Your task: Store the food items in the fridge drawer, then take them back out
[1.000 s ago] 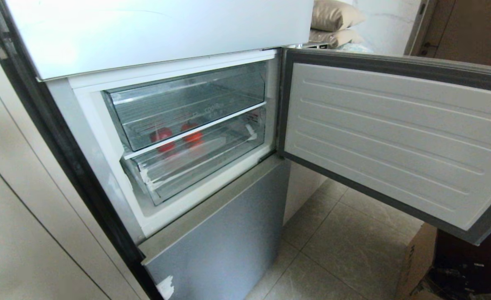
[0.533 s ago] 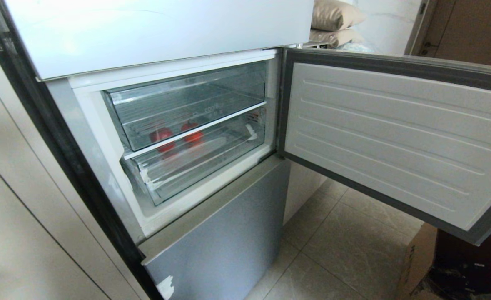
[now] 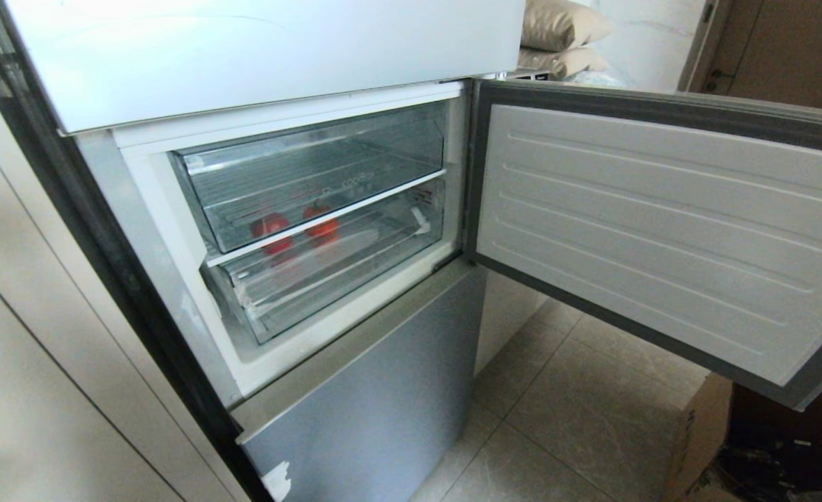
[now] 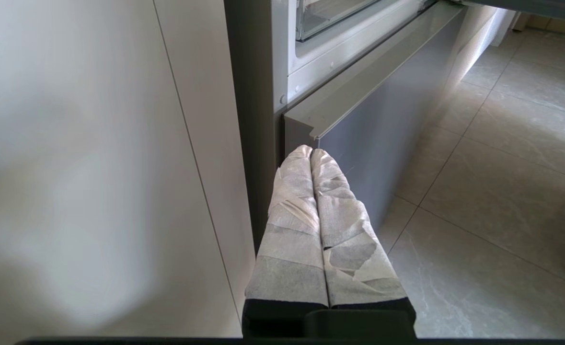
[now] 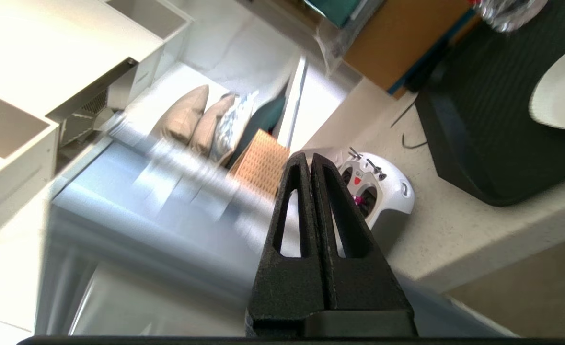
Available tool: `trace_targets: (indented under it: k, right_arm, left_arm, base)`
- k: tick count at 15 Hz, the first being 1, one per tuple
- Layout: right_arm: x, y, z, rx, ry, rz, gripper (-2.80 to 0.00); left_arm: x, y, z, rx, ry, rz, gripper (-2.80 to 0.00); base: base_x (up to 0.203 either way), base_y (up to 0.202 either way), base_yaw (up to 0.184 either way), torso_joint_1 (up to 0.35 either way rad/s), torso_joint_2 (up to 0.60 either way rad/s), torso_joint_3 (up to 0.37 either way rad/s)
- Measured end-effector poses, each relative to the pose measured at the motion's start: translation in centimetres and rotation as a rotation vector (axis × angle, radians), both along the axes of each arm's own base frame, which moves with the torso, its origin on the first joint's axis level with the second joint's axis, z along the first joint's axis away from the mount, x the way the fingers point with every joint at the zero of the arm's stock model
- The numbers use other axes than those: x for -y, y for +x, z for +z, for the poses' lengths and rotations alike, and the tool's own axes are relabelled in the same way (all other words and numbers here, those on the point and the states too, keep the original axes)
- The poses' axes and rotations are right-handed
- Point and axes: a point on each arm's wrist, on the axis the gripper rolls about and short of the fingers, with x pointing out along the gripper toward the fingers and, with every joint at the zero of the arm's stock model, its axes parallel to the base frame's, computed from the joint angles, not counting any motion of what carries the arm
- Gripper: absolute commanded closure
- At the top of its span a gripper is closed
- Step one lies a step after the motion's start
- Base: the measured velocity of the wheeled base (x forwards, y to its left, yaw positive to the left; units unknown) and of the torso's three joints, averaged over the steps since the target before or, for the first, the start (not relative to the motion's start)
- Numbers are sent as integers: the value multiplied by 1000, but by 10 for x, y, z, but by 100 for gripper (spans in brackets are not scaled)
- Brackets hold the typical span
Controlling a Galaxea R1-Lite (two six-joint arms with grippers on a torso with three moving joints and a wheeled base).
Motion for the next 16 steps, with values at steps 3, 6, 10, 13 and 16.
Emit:
trace_targets:
  k: [3, 6, 10, 13, 16]
  right_arm:
    - [30, 20, 1, -24, 79, 77, 0]
    - [48, 36, -1, -48, 141, 154, 0]
    - [61, 48, -1, -43, 158, 196, 0]
    - [62, 52, -4, -54, 229, 303, 0]
    - [57, 51, -5, -78, 251, 386, 0]
  left_arm:
    - [0, 0, 0, 0, 0, 0, 0]
    - [0, 0, 0, 0, 0, 0, 0]
    - [0, 0, 0, 0, 0, 0, 0]
    - [0, 0, 0, 1, 0, 0, 0]
    - [0, 0, 0, 0, 0, 0, 0]
  base:
    - [0, 0, 0, 0, 0, 0]
    - [0, 0, 0, 0, 0, 0]
    - [0, 0, 0, 0, 0, 0]
    - [0, 0, 0, 0, 0, 0]
    - [0, 0, 0, 0, 0, 0]
